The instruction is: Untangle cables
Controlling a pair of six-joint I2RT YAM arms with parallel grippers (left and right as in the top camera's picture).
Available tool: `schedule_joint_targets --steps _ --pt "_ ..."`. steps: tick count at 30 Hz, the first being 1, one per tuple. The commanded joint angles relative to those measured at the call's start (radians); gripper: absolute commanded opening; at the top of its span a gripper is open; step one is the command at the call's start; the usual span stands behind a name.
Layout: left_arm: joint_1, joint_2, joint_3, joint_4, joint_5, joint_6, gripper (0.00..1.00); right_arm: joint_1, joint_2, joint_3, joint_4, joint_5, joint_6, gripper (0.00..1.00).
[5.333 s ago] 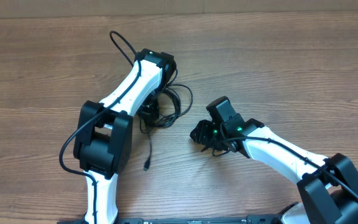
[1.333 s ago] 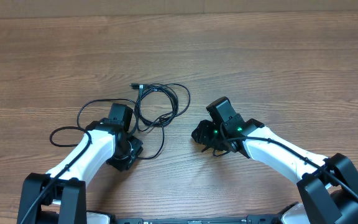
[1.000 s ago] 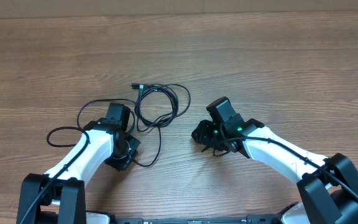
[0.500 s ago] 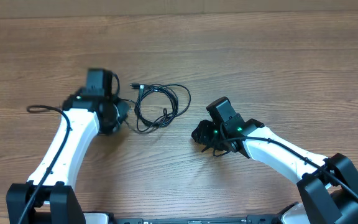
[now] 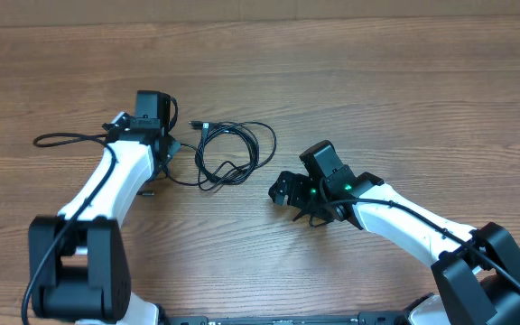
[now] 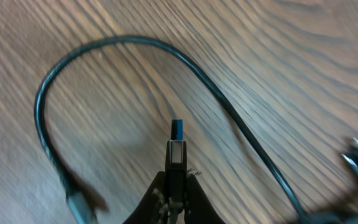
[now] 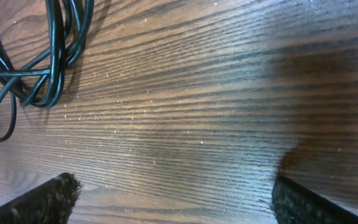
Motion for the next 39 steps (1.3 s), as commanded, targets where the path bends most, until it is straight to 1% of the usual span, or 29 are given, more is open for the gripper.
schedule_joint_targets --steps 1,6,7,8,10,13,14,15,17,19,20,21,23,24,28,33,36,39 --pt "0.032 0.028 -0.003 0.039 -0.144 0.085 0.13 0.005 -0.023 -0.001 0.006 0.005 0.001 1.00" --pt "0.059 0.027 0.044 0.035 -0.138 0.161 0.20 0.005 -0.023 -0.001 0.010 0.005 0.001 1.00" --pt "0.061 0.027 0.064 0.030 -0.131 0.186 0.32 0.005 -0.023 -0.001 0.010 0.005 0.001 1.00" --pt "0.061 0.027 0.088 0.015 -0.117 0.220 0.38 0.005 -0.023 -0.001 0.010 0.005 0.001 1.00" --pt "0.061 0.027 0.136 -0.028 -0.084 0.269 0.44 0.005 -0.023 -0.001 0.010 0.005 0.001 1.00" --pt "0.060 0.027 0.231 -0.137 -0.008 0.320 0.53 0.005 -0.023 -0.001 0.010 0.005 0.001 1.00" --pt "0.060 0.027 0.285 -0.197 0.080 0.380 0.55 0.005 -0.023 -0.001 0.010 0.005 0.001 1.00" --pt "0.060 0.027 0.311 -0.222 0.138 0.421 0.55 0.005 -0.023 -0.001 0.010 0.005 0.001 1.00" --pt "0.060 0.027 0.362 -0.272 0.317 0.531 0.54 0.005 -0.023 -0.001 0.010 0.005 0.001 1.00" --pt "0.060 0.027 0.392 -0.304 0.482 0.600 0.46 0.005 -0.023 -0.001 0.013 0.005 0.001 1.00" --pt "0.059 0.027 0.396 -0.309 0.537 0.618 0.44 0.005 -0.023 -0.001 0.013 0.005 0.001 1.00" --pt "0.057 0.027 0.397 -0.311 0.590 0.637 0.44 0.005 -0.023 -0.001 0.013 0.005 0.001 1.00" --pt "0.047 0.028 0.396 -0.316 0.690 0.692 0.47 0.005 -0.023 -0.001 0.013 0.005 0.001 1.00" --pt "0.037 0.029 0.395 -0.318 0.710 0.712 0.49 0.005 -0.023 -0.001 0.013 0.005 0.001 1.00" --pt "-0.025 0.029 0.395 -0.319 0.689 0.756 0.56 0.005 -0.023 -0.001 0.013 0.005 0.001 1.00" --pt "-0.133 0.029 0.395 -0.315 0.580 0.761 0.59 0.005 -0.023 -0.001 0.013 0.005 0.001 1.00" --pt "-0.188 0.029 0.395 -0.316 0.560 0.763 0.59 0.005 -0.023 -0.001 0.013 0.005 0.001 1.00" --pt "-0.257 0.038 0.395 -0.316 0.468 0.757 0.61 0.005 -0.023 -0.001 0.013 0.005 0.002 1.00"
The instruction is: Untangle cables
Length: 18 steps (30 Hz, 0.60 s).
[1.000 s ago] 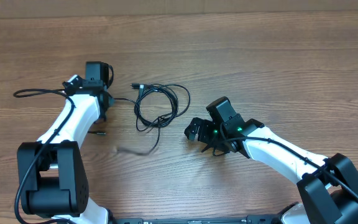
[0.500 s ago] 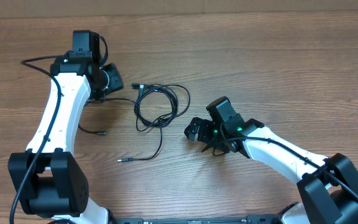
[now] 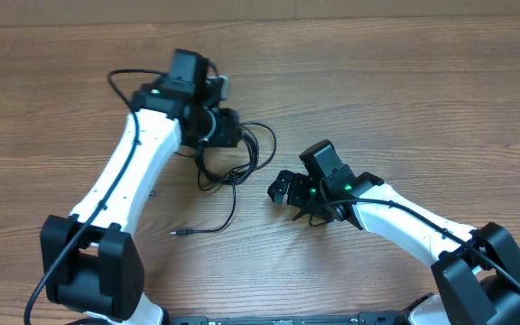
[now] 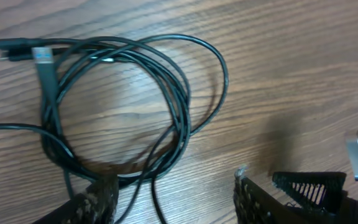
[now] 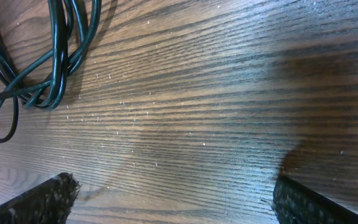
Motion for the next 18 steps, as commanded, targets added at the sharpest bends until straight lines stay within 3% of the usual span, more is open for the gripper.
schedule_joint_targets --steps 1,18 --pt "-0.066 0.011 0.016 0.000 -0.132 0.014 0.62 0.005 -0.023 -0.001 0.006 0.005 0.002 1.00" --pt "-0.143 0.209 0.016 0.117 -0.151 0.010 0.63 0.005 -0.023 -0.001 0.006 0.005 0.004 1.00"
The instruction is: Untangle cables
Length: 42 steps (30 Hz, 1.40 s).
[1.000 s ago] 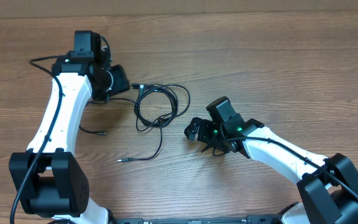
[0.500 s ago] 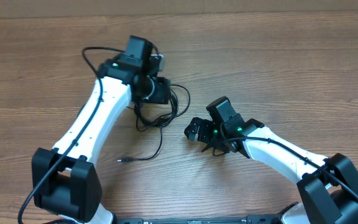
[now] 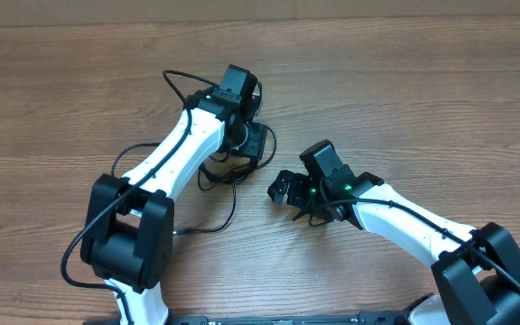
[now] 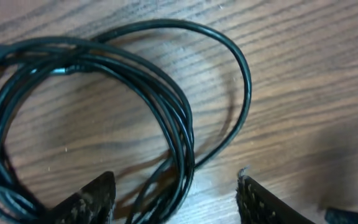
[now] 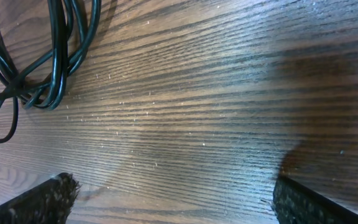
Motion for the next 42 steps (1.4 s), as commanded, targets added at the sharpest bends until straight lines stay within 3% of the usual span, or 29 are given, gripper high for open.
schedule_joint_targets --steps 1,17,21,28,42 --pt "-0.012 0.034 0.016 0.009 -0.011 0.009 0.62 0.005 -0.023 -0.001 0.006 0.005 0.004 1.00" --pt "-0.053 0.104 0.014 0.076 -0.011 0.008 0.56 0.005 -0.023 -0.001 0.010 0.005 0.004 1.00" --pt "-0.065 0.104 0.009 0.092 -0.016 0.008 0.46 0.005 -0.023 -0.001 0.010 0.005 0.004 1.00" --pt "-0.071 0.104 -0.024 0.105 -0.083 -0.019 0.39 0.005 -0.023 -0.001 0.014 0.006 0.004 1.00" --pt "-0.073 0.104 -0.046 0.089 -0.110 -0.079 0.39 0.005 -0.023 -0.001 0.014 0.005 0.004 1.00"
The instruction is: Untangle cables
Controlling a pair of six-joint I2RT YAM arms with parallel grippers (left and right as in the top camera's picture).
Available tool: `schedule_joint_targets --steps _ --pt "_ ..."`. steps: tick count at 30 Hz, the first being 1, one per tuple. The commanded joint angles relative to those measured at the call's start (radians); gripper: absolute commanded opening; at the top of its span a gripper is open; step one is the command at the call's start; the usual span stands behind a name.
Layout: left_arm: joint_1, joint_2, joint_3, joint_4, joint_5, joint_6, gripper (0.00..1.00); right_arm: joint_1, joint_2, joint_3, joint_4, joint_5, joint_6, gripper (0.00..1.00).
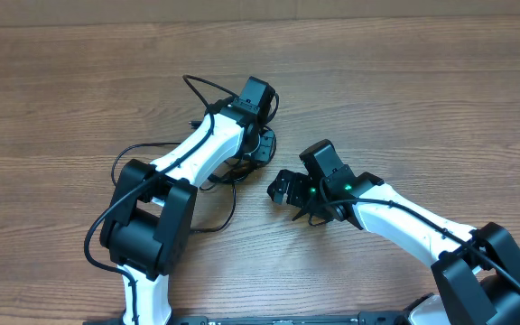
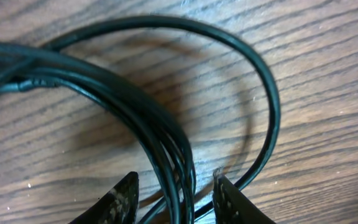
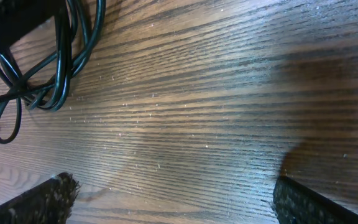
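Black cables lie in a tangled coil on the wooden table. In the overhead view my left arm covers most of the coil. My left gripper is low over the coil's right side, open, with several strands running between its fingers. The overhead view shows the left gripper just left of my right one. A loose strand trails toward the front. My right gripper is open and empty over bare wood, with the coil to its far left.
The wooden table extends far to the right and back. The right gripper sits close to the coil's right edge, near the left wrist. A cable loop lies to the left of the left arm.
My left gripper is lower and closer to the coil, and its fingers stand nearer together around the strands. The left arm has shifted slightly right. The right arm has not moved.
My left gripper was shut on a blue-tipped plug left of the coil. Then it was open above the coil, with a cable end lying at the front left. It stood over the coil's right side, and now straddles strands there. The right gripper stayed open and still.
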Motion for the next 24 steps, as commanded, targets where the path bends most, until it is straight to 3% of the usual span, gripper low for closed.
schedule_joint_targets --steps 1,13,16,18,24 --pt "-0.008 0.008 -0.029 -0.006 -0.010 -0.034 0.40 0.005 -0.023 -0.001 0.006 0.005 0.003 1.00" --pt "-0.008 0.008 -0.060 0.048 -0.009 -0.037 0.40 0.005 -0.023 -0.001 0.014 0.006 0.003 1.00" --pt "-0.008 0.008 -0.060 0.041 -0.010 -0.037 0.19 0.005 -0.023 -0.001 0.014 0.006 0.003 1.00" --pt "-0.007 0.008 -0.060 0.033 -0.010 -0.037 0.10 0.005 -0.023 -0.001 0.014 0.006 0.003 1.00" --pt "-0.006 0.007 -0.059 0.047 -0.014 -0.037 0.04 0.005 -0.023 -0.001 0.018 0.006 0.003 1.00"
